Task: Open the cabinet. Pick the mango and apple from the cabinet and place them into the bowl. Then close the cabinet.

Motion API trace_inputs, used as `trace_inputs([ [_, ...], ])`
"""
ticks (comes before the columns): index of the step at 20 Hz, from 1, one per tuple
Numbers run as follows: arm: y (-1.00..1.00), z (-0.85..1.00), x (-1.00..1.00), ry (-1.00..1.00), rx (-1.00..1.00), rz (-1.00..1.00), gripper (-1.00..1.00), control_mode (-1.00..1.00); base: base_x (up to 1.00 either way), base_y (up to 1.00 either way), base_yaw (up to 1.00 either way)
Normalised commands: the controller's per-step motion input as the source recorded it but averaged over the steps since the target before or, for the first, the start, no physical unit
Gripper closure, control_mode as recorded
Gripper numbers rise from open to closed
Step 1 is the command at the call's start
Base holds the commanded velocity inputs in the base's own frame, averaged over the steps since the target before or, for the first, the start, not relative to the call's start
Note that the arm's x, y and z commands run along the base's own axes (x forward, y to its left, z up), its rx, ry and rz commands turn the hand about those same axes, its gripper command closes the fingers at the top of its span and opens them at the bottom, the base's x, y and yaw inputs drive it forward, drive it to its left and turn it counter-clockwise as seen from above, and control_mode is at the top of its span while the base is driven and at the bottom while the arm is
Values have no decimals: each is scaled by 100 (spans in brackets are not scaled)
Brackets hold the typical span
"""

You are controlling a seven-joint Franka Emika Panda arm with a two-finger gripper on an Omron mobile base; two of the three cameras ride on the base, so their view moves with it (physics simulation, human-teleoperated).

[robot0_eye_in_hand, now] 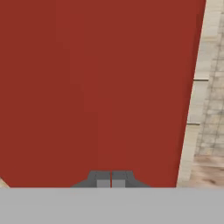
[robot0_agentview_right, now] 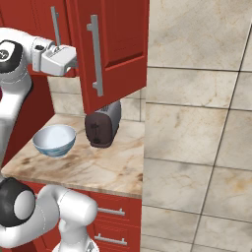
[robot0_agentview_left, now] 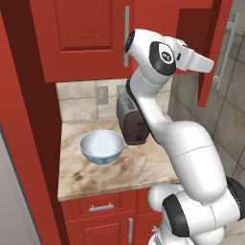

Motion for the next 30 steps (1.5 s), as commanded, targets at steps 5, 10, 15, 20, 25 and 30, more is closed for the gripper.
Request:
trace_inputs([
  [5, -15, -7, 0, 0, -3, -2, 100, -100, 0, 0, 0],
  [10, -15, -7, 0, 0, -2, 0, 100, -100, 0, 0, 0],
  [15, -17, -5, 0, 0, 0, 0, 100, -100, 0, 0, 0],
  [20, -19, -6, 0, 0, 0, 0, 100, -100, 0, 0, 0],
  [25, -22, -5, 0, 0, 0, 0, 100, -100, 0, 0, 0],
  [30, -22, -6, 0, 0, 0, -1, 100, -100, 0, 0, 0],
])
